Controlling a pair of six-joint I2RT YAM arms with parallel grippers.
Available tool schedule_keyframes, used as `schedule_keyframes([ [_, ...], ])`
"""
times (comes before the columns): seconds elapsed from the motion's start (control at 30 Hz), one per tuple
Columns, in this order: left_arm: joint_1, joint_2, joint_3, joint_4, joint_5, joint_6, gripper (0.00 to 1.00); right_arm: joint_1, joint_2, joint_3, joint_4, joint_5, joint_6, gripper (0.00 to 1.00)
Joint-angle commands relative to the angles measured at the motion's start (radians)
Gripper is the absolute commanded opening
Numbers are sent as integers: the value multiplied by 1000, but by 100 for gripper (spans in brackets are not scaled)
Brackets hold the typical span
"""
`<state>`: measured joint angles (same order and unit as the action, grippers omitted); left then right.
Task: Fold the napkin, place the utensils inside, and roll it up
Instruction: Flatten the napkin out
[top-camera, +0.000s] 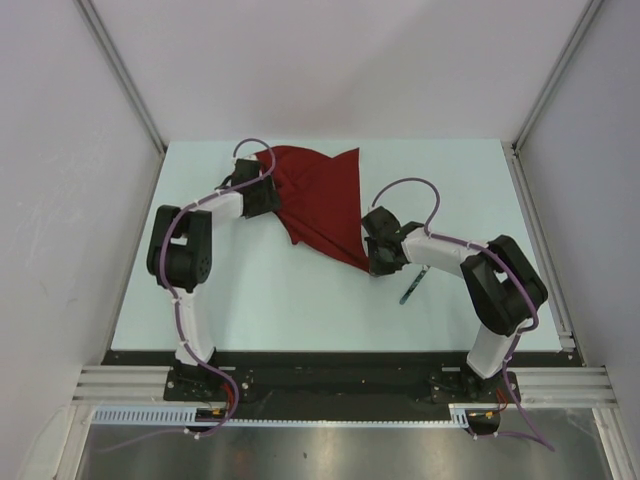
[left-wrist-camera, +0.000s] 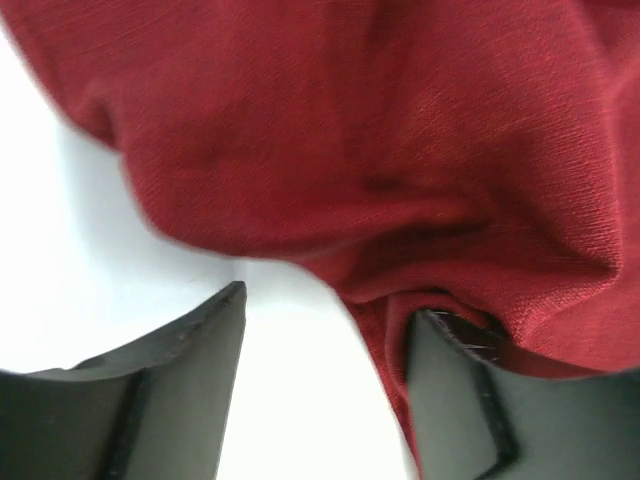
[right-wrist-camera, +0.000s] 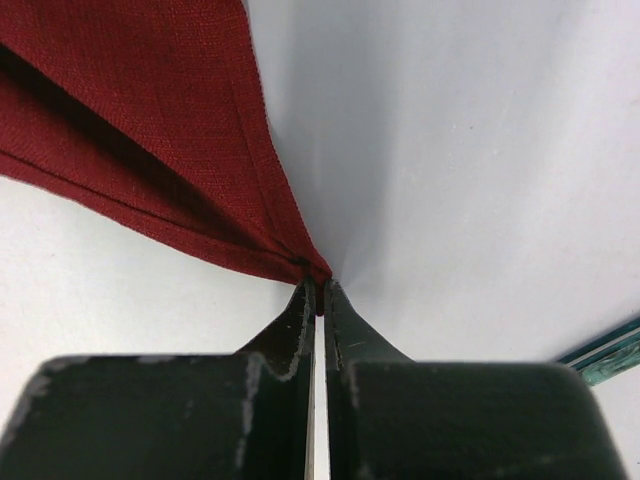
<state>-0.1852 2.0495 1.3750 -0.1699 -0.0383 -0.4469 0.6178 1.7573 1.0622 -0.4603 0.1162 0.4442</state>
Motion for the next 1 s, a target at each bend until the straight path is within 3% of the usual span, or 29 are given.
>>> schedule_keyframes([
  [0.0,35,6,30,96,9,-45,57,-3,18,7,-49,-22,-35,0],
  [0.07,33,-52,-32,145,9,-55,59,20,-5,10,-31,-49,-59,0],
  [0.1,35,-75,-54,159,9,-59,63,36,-24,19,-26,-56,-74,0],
  [0.13,35,-130,-76,165,9,-64,74,71,-34,24,-23,-73,-94,0],
  [0.23,35,-230,-168,165,14,-91,84,124,-54,35,6,-168,-111,0],
  [0.37,35,-505,-392,164,-29,-130,90,282,-39,68,63,-231,-79,0],
  [0.53,38,-779,-591,46,-152,-127,100,443,54,149,201,-311,-9,0],
  [0.73,52,-999,-757,-20,-160,-156,100,579,160,340,221,-325,22,2],
  [0.77,52,-1017,-781,-26,-157,-165,100,574,147,335,232,-325,28,29],
  [0.8,52,-1034,-794,-34,-149,-168,100,567,111,315,238,-305,30,42],
  [0.87,52,-1077,-826,-48,-137,-183,100,518,58,279,232,-277,21,59],
  [0.97,49,-1121,-878,-52,-103,-194,100,372,-33,211,189,-237,-25,69],
])
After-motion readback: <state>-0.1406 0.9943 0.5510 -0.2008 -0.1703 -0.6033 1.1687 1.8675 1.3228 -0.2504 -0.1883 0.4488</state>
